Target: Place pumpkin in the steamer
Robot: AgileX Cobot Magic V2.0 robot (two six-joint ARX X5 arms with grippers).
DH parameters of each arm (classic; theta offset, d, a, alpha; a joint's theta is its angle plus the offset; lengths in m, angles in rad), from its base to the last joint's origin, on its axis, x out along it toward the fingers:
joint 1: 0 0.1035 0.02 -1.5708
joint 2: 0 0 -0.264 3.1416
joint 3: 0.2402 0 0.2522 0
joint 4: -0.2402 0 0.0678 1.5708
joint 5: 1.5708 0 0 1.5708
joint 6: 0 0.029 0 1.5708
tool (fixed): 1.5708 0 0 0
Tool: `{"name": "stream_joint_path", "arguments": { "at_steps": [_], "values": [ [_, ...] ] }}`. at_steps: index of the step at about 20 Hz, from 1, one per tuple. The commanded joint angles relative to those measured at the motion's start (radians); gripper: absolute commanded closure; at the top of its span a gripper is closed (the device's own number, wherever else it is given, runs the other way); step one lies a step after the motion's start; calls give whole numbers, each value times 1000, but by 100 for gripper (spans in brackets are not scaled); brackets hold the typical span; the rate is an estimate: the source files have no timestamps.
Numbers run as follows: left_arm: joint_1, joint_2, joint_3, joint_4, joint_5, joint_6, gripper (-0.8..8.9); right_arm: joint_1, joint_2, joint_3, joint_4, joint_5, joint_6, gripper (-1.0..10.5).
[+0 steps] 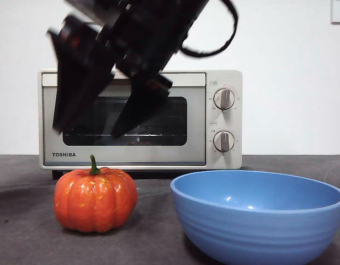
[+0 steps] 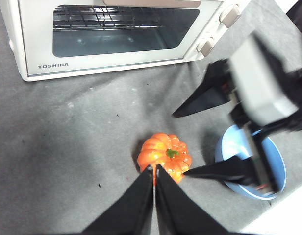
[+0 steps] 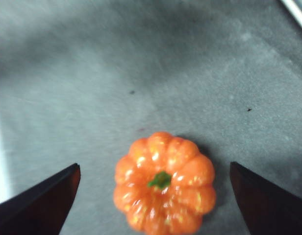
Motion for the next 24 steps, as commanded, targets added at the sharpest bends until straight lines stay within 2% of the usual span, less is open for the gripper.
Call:
{"name": "stream_joint_path", "arguments": {
  "at_steps": [1,4,16,24],
  "values": [
    [-2,5,21,6,5,14,798,21,55,23,16,41,-11,458],
    [-2,5,21,5,5,14,798,26,98,23,21,87,-11,448],
    [-2,5,21,6,5,14,798,45,174,23,33,100,-10,423],
    [-2,5,21,7,5,14,798,47,182,23,12,101,2,586]
  ]
}}
